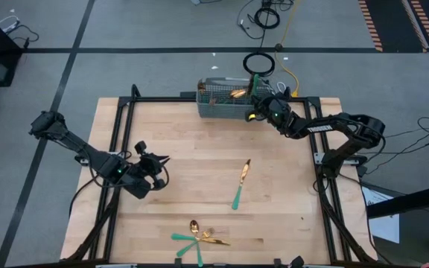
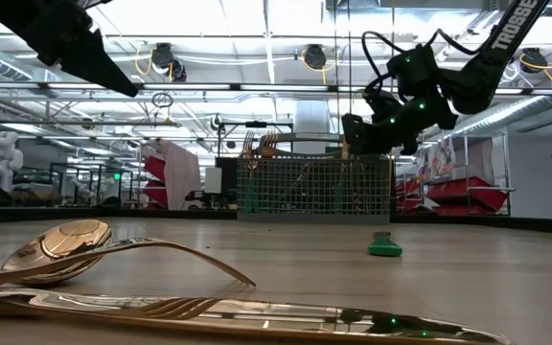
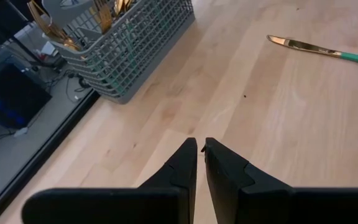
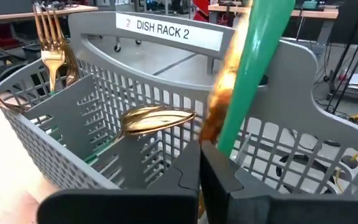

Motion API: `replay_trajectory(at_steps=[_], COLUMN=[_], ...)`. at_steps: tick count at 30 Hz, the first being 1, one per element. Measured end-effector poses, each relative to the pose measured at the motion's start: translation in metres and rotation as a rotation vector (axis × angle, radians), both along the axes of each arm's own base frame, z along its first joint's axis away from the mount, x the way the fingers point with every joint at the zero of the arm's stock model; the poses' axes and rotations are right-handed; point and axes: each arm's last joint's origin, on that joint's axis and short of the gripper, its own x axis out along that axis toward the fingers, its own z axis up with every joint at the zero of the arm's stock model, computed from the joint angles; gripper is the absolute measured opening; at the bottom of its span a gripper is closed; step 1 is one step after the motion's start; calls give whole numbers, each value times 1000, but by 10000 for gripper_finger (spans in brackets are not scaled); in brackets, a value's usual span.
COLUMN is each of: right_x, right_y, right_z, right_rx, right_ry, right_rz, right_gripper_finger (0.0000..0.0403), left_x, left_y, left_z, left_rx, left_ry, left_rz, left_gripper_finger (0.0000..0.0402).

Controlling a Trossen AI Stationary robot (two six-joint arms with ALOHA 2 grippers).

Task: Sort silverware
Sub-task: Put the green knife into the gray silverware basket with the other knives

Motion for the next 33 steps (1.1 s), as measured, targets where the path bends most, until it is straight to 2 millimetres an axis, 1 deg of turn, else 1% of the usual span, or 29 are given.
replay_trajectory(at_steps=[2, 4, 6, 8, 10, 12, 14, 16, 19, 22, 24, 27, 33], right_x=[0, 1, 2, 2, 1, 1, 4, 7, 13, 17, 20, 28, 52], right_y=[0, 3, 9, 17, 28, 44, 60, 79, 110, 143, 163, 189, 225], right_z=[1, 9, 25, 46, 67, 88, 102, 110, 108, 99, 91, 84, 68], right_rx=[-10, -50, -117, -182, -203, -168, -62, 80, 272, 347, 322, 242, 54], right_ry=[-6, -21, -56, -87, -105, -83, -14, 97, 306, 531, 660, 760, 910], right_rz=[4, 27, 86, 168, 279, 429, 595, 708, 823, 950, 1054, 1190, 1412], right_gripper_finger=[2, 12, 29, 51, 75, 101, 124, 141, 154, 157, 157, 158, 158], left_x=[0, 0, 0, 0, 0, 0, 0, 0, 0, 0, 0, 0, 0], left_y=[0, 0, 0, 0, 0, -1, -1, -1, -1, -1, -1, -1, -1], left_z=[0, 0, 0, 0, -1, -1, -1, -1, -1, -1, -1, -1, -1], left_rx=[0, 0, -6, -19, -28, -31, -32, -33, -33, -33, -33, -33, -33], left_ry=[0, 0, 2, 5, 10, 11, 12, 12, 11, 11, 11, 11, 11], left_rz=[2, 2, -2, -6, -12, -14, -14, -14, -14, -14, -14, -14, -14], left_gripper_finger=[41, 41, 41, 41, 41, 41, 41, 41, 41, 41, 41, 41, 41])
